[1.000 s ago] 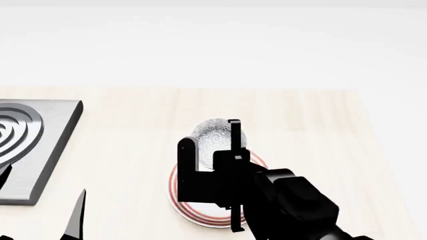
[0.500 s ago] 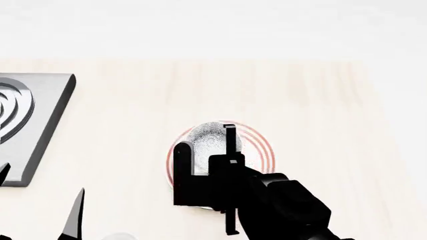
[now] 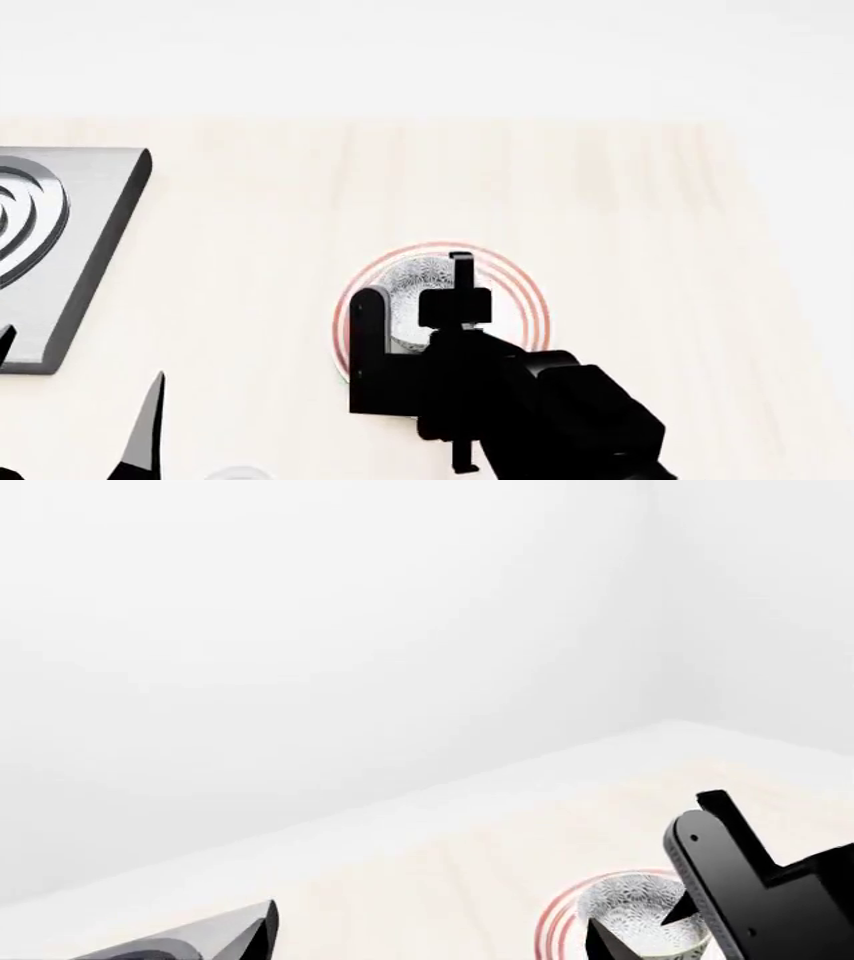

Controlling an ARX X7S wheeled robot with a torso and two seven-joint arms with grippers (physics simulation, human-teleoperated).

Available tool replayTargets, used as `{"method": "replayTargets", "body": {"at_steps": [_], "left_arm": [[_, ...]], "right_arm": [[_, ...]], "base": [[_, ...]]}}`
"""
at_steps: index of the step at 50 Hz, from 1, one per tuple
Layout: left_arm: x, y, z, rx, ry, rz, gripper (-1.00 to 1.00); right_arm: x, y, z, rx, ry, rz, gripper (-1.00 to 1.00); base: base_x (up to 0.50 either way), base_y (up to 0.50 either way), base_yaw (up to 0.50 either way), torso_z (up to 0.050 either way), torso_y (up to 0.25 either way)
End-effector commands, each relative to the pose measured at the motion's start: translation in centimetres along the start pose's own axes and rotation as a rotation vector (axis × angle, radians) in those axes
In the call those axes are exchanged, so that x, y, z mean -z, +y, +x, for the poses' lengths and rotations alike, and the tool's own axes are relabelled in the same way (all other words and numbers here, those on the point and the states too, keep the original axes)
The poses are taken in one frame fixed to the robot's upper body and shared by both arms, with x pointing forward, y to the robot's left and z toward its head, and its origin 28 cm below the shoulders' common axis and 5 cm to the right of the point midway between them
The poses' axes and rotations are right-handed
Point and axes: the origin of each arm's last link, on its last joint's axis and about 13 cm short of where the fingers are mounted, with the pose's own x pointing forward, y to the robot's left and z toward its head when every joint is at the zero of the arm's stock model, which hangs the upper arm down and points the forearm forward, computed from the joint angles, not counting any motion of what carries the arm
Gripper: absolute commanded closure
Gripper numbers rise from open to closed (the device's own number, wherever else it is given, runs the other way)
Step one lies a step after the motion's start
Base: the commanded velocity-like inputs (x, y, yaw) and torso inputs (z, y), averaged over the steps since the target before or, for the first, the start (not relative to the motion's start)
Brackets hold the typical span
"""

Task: Pick the akita bowl between the plate and the ramekin and place it on the plate.

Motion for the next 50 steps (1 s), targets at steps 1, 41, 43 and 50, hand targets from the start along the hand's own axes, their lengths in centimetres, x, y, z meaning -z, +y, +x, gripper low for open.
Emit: {"method": "replayTargets", "body": {"at_steps": [1, 41, 43, 50], "left_arm": [[0.3, 0.2, 0.1, 0.003, 0.003, -0.009, -1.0], [-2.0, 0.3, -0.4, -0.023, -0.082, -0.005, -1.0], [-2.2, 0.4, -0.4, -0.034, -0.082, -0.013, -1.0], [-3.2, 1.6, 0.0, -0.119, -0.137, -0.018, -1.0]], "right_arm": [[-0.5, -0.1, -0.1, -0.01, -0.018, -0.007, -1.0], [-2.3, -3.5, -10.6, 0.206, -0.093, 0.006, -1.0], [-2.3, -3.6, -11.5, 0.263, -0.106, 0.018, -1.0], [-3.9, -2.4, -18.6, 0.471, -0.333, 0.142, -1.0]], "base": [[0.0, 0.0, 0.0, 0.0, 0.0], [0.0, 0.0, 0.0, 0.0, 0.0], [0.0, 0.0, 0.0, 0.0, 0.0], [0.0, 0.0, 0.0, 0.0, 0.0]]}}
